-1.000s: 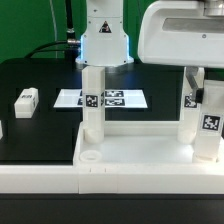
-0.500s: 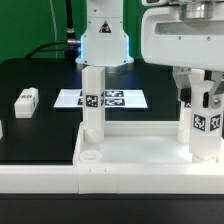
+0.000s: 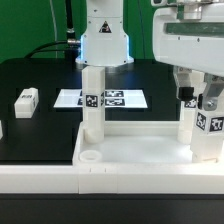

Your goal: Assemble desk

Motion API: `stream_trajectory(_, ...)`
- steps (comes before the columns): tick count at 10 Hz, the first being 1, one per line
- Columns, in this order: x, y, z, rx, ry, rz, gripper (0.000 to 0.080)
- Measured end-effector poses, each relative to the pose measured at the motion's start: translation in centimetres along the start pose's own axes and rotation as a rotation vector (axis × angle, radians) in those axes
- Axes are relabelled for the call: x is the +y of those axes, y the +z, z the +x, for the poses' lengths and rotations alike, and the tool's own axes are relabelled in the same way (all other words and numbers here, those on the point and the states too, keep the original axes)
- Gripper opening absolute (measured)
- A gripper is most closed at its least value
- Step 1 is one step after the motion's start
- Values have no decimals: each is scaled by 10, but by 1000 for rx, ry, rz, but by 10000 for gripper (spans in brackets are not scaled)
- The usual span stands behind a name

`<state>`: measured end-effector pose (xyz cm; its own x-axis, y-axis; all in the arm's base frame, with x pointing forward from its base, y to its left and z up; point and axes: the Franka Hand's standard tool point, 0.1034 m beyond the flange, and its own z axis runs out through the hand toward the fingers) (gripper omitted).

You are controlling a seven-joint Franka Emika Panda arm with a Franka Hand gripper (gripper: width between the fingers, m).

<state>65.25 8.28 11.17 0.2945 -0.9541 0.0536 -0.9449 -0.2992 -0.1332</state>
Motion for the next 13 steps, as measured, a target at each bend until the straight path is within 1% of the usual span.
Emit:
stream_trajectory(1,-4,-4,2,4,-150,7,498)
stream_trajectory(2,-8,-4,-5,2,-258,14,617)
stream_trajectory(3,-8,-2,-17,-4,-361,18,639)
stream_trajectory(4,-8,-2,-29,0,-381,18,639)
stream_trajectory(6,-7,-2,-25,8,-537,16,648)
stream_trajectory(7,-8,-3,-25,13,-637,12,649)
stream_trajectory(8,-10,-6,-25,31,-839,1,649)
stream_trajectory(9,-12,-8,-21,44,-1042,2,649)
stream_trajectory(10,-11,-5,-14,47,-1234,1,649)
stream_trajectory(11,-10,-5,-12,43,-1321,-1,649)
stream_trajectory(12,-10,-5,-11,47,-1334,-6,649)
stream_trajectory(13,-10,-5,-11,47,-1323,-6,622)
